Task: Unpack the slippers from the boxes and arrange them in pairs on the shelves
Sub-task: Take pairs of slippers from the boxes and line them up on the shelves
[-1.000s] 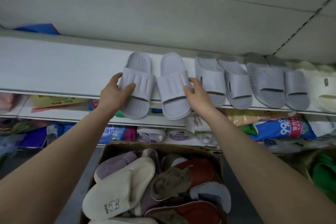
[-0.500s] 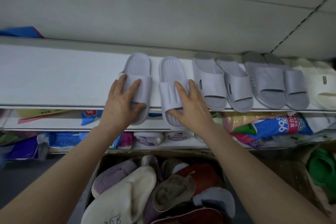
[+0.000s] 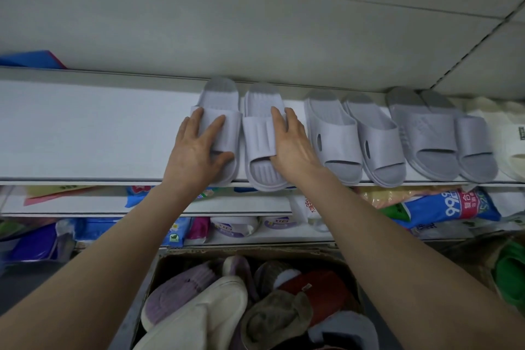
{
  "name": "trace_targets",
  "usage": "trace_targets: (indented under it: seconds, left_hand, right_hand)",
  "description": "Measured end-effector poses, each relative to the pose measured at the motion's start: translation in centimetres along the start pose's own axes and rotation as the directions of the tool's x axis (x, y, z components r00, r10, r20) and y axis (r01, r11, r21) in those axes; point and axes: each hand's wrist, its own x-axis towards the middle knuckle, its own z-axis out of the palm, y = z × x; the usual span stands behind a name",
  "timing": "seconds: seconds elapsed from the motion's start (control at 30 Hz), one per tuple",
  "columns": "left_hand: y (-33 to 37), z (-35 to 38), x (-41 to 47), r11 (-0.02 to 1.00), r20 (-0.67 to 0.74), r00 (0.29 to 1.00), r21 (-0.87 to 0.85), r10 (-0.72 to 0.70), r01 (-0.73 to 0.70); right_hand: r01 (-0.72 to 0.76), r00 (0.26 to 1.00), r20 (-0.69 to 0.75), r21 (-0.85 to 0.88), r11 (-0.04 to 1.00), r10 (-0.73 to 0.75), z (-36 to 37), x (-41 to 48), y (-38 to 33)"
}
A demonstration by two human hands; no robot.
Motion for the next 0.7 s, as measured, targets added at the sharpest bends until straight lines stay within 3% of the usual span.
trace_targets:
  seconds: [0.2, 0.33, 0.7]
  left_hand:
    - [-0.2, -0.2, -1.2, 0.998, 0.043, 0.998, 0.036, 0.051, -0.053]
    - [-0.5, 0.1, -2.4, 0.989, 0.103, 0.988, 0.084, 0.115, -0.124]
    - [-0.2, 0.0, -1.9, 0.989, 0.120, 0.990, 0.123, 0.069, -0.084]
  right_hand:
    - [0.108, 0.988, 0.102, 0.082, 0.991, -0.116, -0.5, -5.1, 0.9]
    - [0.096, 0.986, 0.128, 0.079, 0.992, -0.106, 0.5, -6.4, 0.9]
    - [0.091, 0.986, 0.139, 0.042, 0.995, -0.096, 0.5, -4.0, 0.7]
